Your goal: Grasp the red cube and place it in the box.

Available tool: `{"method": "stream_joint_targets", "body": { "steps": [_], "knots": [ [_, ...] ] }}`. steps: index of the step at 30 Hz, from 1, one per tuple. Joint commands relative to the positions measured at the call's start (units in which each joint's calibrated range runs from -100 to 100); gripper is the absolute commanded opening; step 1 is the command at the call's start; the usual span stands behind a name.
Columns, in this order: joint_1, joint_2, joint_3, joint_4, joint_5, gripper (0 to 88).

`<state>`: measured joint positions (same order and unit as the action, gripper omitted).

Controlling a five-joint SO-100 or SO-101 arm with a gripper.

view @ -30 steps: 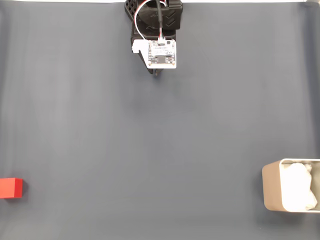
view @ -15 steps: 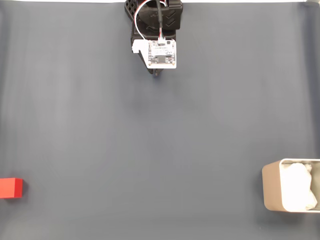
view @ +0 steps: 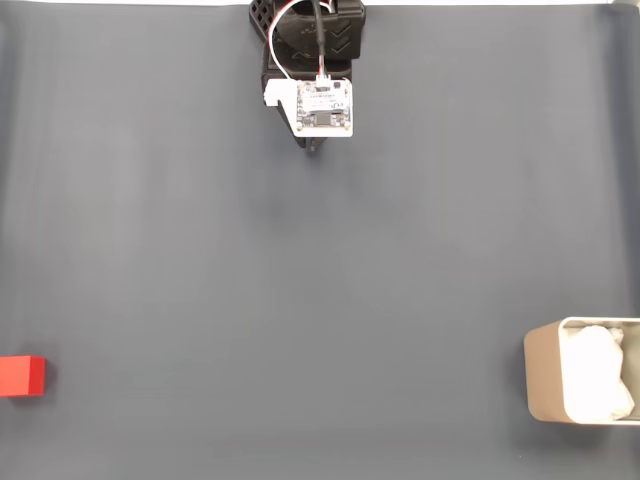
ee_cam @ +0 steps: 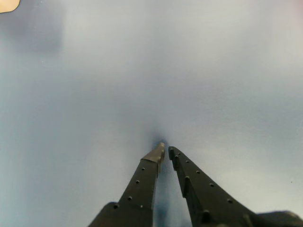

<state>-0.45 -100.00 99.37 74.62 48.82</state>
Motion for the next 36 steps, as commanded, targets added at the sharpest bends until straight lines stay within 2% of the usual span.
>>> {"method": "stream_joint_targets", "body": {
  "steps": [1, 18, 23, 29, 36],
  "knots": [
    [0.37, 0.09, 0.45, 1.20, 0.10, 0.5],
    [0.30, 0.09, 0.45, 1.20, 0.05, 0.3],
    [1.37, 0.69, -0.37, -8.56, -0.34, 0.6],
    [1.01, 7.54, -9.40, -18.88, -0.10, 0.1],
    [1.44, 21.06, -29.84, -19.05, 0.20, 0.0]
  ]
}}
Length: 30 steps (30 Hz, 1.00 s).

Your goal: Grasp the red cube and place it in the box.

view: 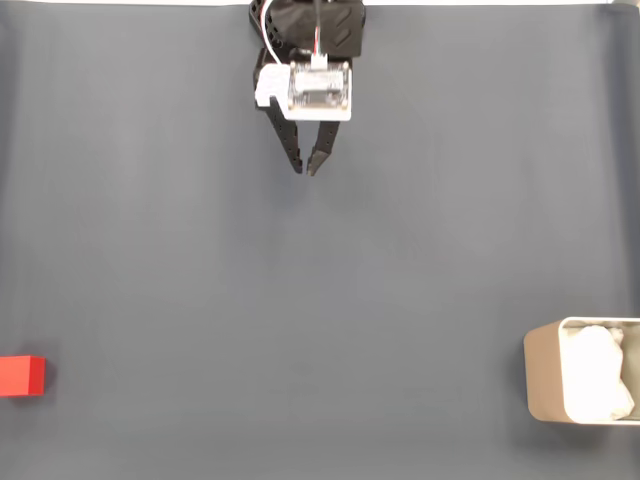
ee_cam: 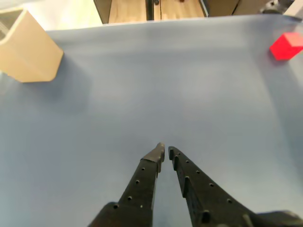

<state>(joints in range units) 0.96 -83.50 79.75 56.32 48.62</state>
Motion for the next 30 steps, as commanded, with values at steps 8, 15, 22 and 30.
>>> {"method": "stream_joint_targets", "body": {
  "steps": [8, 15, 22, 30],
  "knots": [
    [2.02, 14.87, -26.37, 6.46, 2.15, 0.0],
    [4.15, 22.32, -35.86, 12.12, 3.13, 0.0],
    [6.78, 29.43, -45.26, 15.81, 2.93, 0.0],
    [12.96, 36.36, -52.74, 15.31, 3.61, 0.0]
  ]
}}
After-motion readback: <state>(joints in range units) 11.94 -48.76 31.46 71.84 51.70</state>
